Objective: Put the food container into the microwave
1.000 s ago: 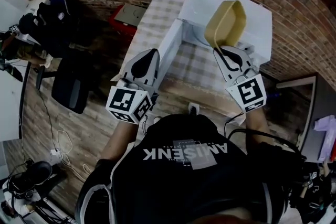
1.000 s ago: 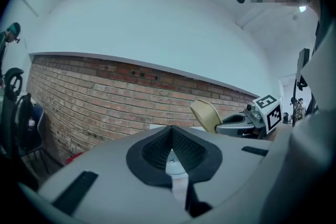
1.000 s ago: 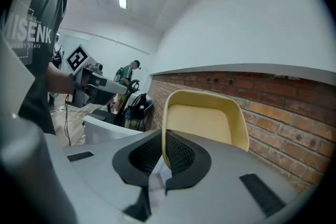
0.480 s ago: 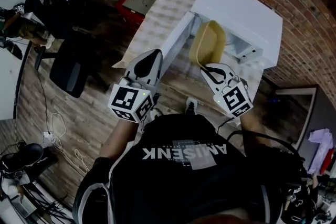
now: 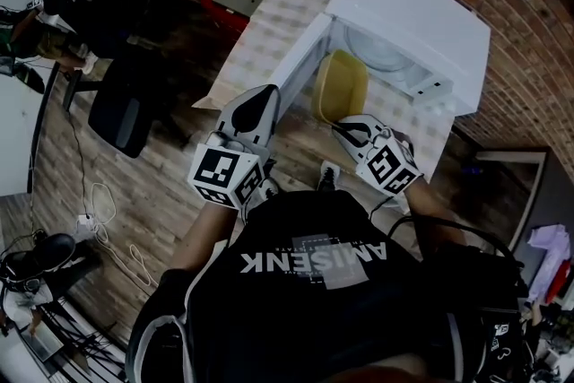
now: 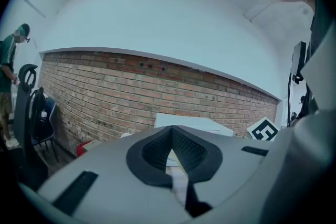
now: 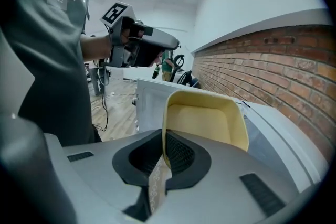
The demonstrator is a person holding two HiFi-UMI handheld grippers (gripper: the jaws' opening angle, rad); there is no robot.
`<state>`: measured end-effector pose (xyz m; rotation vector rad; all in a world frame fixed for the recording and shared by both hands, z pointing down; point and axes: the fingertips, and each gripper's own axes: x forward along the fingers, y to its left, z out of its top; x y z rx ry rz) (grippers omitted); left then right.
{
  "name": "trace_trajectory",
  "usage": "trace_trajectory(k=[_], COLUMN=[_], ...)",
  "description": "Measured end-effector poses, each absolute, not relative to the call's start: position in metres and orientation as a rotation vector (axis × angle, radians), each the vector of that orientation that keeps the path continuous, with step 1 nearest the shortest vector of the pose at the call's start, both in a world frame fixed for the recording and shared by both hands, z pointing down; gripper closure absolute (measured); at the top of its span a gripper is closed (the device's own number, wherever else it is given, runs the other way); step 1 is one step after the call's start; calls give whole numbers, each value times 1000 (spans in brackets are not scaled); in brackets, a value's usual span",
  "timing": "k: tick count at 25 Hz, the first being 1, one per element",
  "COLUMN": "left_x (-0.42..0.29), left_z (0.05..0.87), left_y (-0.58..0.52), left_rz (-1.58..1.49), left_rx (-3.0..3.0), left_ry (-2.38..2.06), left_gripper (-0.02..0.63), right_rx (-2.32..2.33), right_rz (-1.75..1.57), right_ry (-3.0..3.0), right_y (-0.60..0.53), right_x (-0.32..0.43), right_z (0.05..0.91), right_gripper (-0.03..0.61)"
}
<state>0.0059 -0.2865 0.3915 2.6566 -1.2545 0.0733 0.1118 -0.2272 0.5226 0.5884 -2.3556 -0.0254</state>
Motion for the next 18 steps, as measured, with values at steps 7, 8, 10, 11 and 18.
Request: trace_trajectory(k=[7, 8, 10, 11, 18], left_x=[5, 5, 7, 9, 13], left_z=[400, 402, 405, 407, 415], left_y=[-289, -290, -290, -290, -289], left_rz=[113, 116, 119, 124, 154], left_rx=[2615, 2609, 2605, 2607, 2584], left_ry=[-1310, -1318, -1330, -1334, -1370], left_gripper=[602, 603, 602, 602, 602], right_rx=[483, 482, 490, 497, 562], right_rz=[-34, -32, -26, -22, 14], right_ry=[-2318, -2311, -2299, -2289, -2200], right_y=[-230, -233, -240, -245, -283], right_x=[115, 118, 124, 128, 160], right_z=[554, 557, 565, 570, 603], right_gripper=[531, 531, 531, 531, 531])
